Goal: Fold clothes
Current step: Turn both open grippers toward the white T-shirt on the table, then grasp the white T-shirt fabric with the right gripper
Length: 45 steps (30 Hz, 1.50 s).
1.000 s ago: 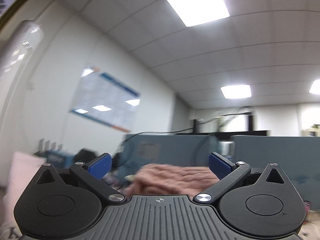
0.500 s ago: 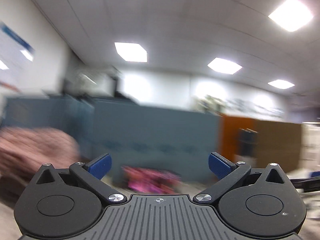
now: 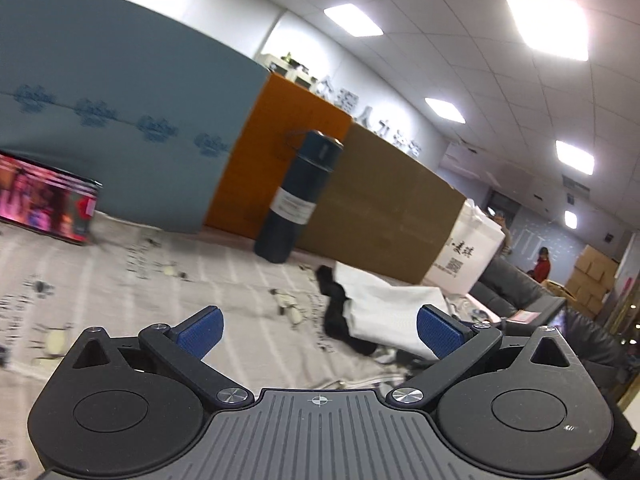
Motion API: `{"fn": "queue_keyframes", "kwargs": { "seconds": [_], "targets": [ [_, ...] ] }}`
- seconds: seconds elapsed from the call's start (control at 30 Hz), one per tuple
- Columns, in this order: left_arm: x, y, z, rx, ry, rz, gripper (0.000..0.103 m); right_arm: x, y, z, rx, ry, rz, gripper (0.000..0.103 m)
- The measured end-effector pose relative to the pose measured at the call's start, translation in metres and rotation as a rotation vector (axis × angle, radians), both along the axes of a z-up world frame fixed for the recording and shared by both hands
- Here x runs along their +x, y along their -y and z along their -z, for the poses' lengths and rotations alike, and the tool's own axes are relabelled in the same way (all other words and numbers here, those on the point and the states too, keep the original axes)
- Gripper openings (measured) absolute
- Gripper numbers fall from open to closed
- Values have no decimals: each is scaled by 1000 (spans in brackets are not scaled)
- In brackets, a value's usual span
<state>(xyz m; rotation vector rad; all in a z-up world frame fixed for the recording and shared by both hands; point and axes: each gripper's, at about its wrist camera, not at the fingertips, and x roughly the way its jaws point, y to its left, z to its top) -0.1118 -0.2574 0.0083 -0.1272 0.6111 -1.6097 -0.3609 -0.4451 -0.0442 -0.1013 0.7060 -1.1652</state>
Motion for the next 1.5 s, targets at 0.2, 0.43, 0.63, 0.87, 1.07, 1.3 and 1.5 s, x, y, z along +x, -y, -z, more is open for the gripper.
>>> {"fn": "queue_keyframes", "kwargs": {
  "seconds": [0.2, 0.43, 0.63, 0.87, 1.07, 1.3, 1.5],
  "targets": [
    [-3, 35, 6, 78, -74, 13, 103, 6, 16, 4, -8, -9, -23, 102],
    [-6, 80, 30, 179, -263, 69, 103, 7, 41, 0, 38, 164, -14, 91],
    [-17, 128, 57, 197, -505, 163, 103, -34, 57, -4, 170, 476, 27, 13],
    [-44, 175, 61, 194, -440, 128, 100, -68, 60, -5, 241, 717, 2, 10],
    [-38, 175, 69, 162, -472, 130, 90, -42, 37, -9, 222, 579, -182, 57],
    [-30, 176, 74, 127, -530, 146, 90, -29, 27, -6, 198, 435, -191, 79],
    [-31, 177, 76, 110, -532, 150, 90, -20, 27, -2, 178, 332, -136, 76]
  ]
}}
